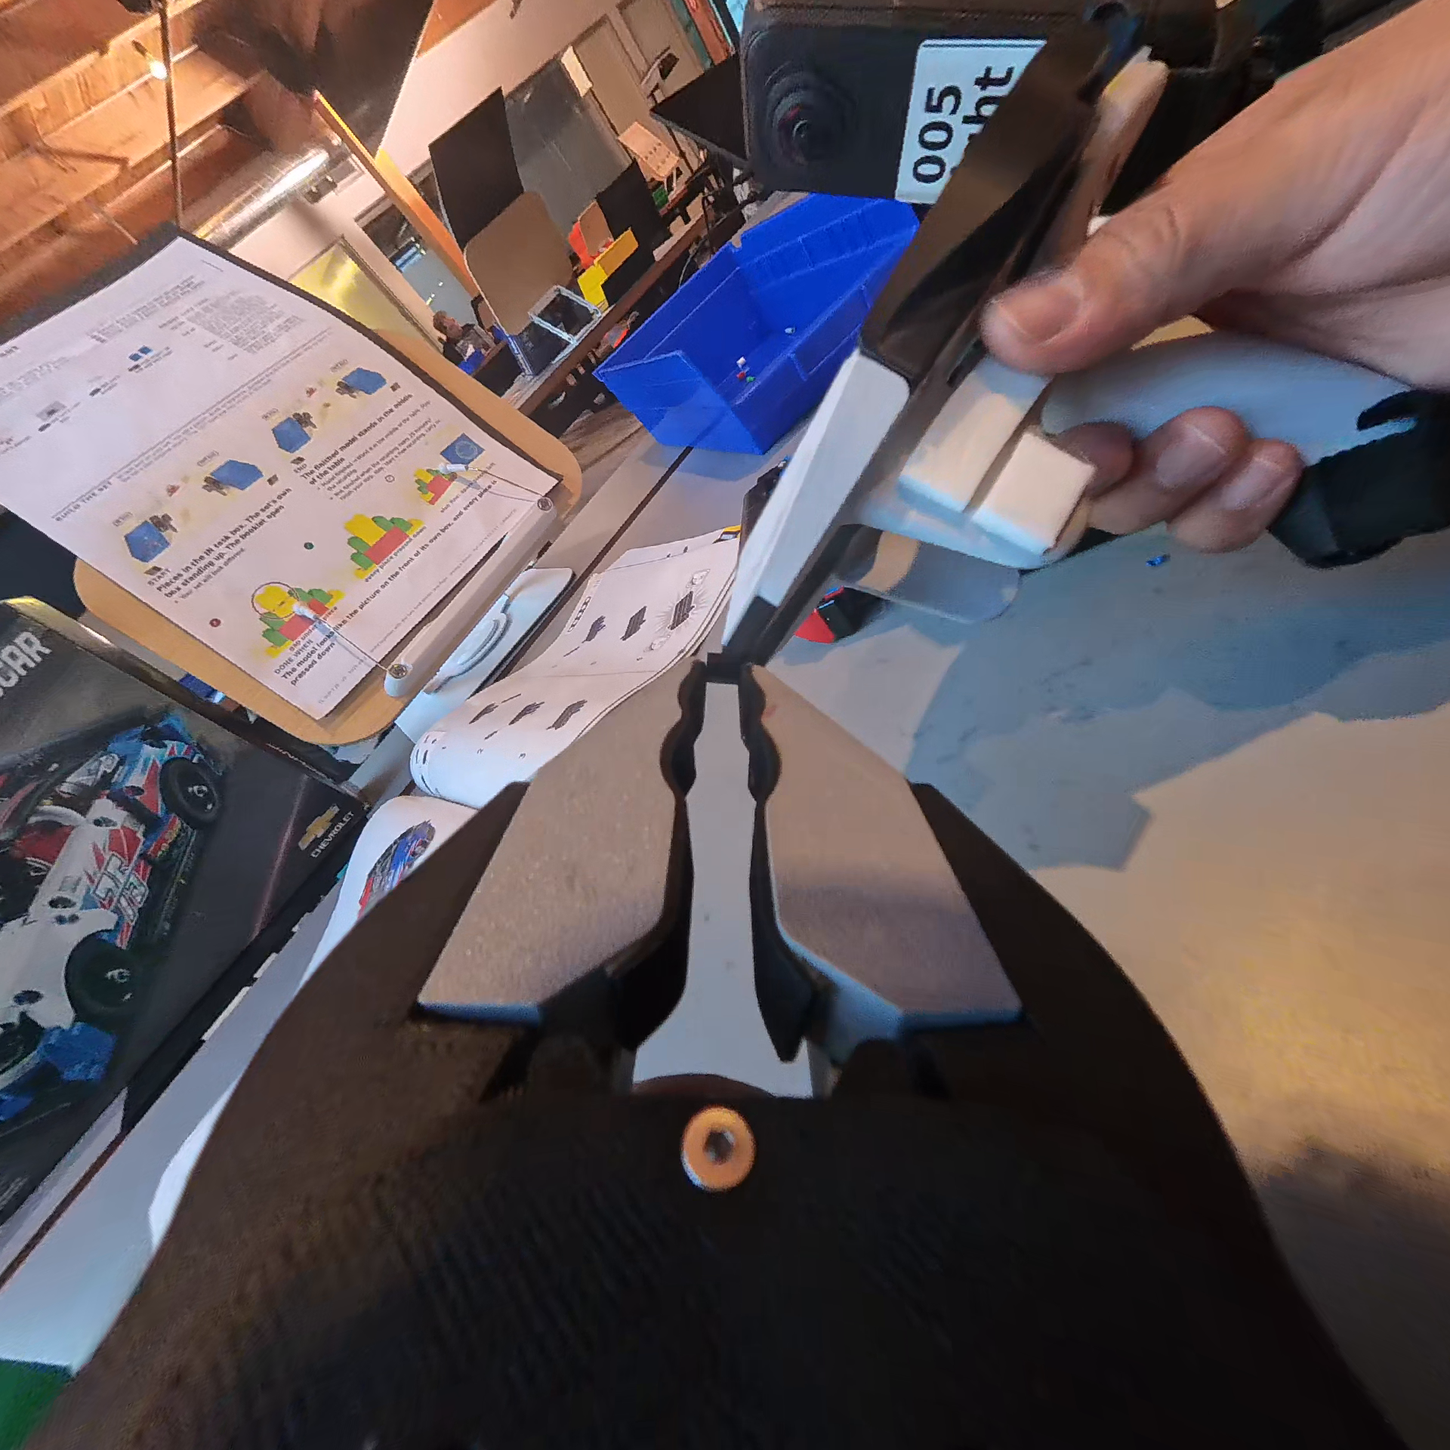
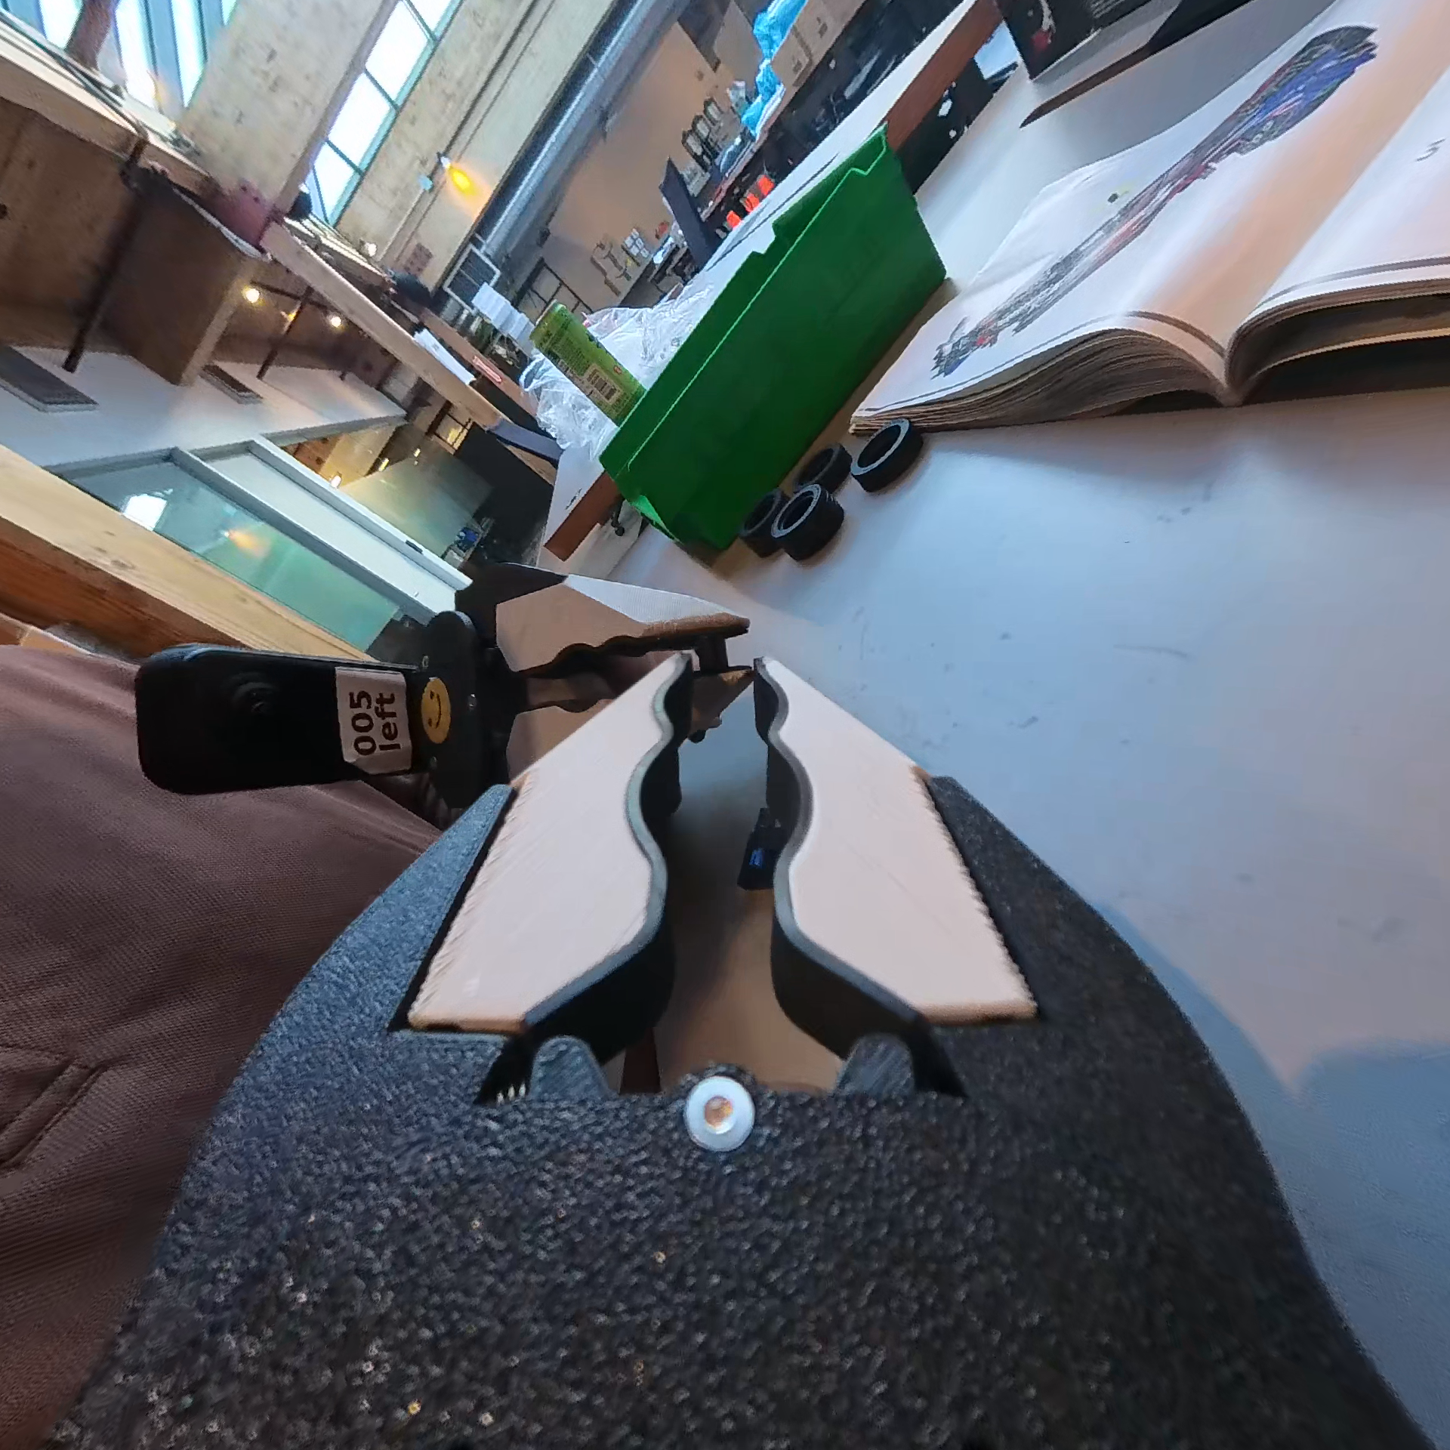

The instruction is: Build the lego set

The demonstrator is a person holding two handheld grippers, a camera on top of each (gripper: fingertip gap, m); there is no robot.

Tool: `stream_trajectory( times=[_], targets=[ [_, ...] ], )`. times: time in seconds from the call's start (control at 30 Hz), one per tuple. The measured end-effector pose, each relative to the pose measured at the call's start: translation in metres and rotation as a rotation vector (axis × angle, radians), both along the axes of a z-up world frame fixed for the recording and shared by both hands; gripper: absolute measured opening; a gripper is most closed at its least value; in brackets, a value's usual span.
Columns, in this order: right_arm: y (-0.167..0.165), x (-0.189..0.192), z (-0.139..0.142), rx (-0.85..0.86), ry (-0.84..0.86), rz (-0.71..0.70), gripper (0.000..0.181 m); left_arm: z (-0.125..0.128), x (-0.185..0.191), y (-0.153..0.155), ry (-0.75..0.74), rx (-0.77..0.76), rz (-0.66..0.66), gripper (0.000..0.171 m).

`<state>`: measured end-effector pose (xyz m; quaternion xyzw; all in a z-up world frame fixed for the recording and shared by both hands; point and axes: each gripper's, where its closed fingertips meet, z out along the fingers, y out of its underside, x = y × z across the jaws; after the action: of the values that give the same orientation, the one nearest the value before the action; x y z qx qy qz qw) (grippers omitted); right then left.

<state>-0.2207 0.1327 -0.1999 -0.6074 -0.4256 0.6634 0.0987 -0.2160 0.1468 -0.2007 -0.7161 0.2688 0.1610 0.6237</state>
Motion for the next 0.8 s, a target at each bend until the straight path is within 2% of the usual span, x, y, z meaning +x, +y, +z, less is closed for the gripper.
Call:
stream_trajectory(
  times=[0.13,0.27,0.43,0.57,0.8],
  targets=[
    [0.001,0.001,0.001,0.034,0.009,0.009,0.011,0.000,0.002,0.000,-0.056,-0.009,-0.014,0.006],
    [0.000,0.000,0.001,0.093,0.022,0.006,0.011,0.000,0.001,-0.001,-0.050,-0.009,-0.025,0.006],
    [-0.004,0.000,0.003,0.121,0.042,0.017,0.008,0.000,0.005,-0.003,0.021,0.007,-0.070,0.005],
    [-0.007,0.000,-0.004,0.295,0.014,-0.010,0.007,-0.007,0.006,-0.004,0.126,-0.012,-0.072,0.006],
    [-0.014,-0.004,-0.007,0.258,0.004,0.017,0.007,-0.010,0.001,-0.013,0.032,-0.027,-0.064,0.006]
  ],
)
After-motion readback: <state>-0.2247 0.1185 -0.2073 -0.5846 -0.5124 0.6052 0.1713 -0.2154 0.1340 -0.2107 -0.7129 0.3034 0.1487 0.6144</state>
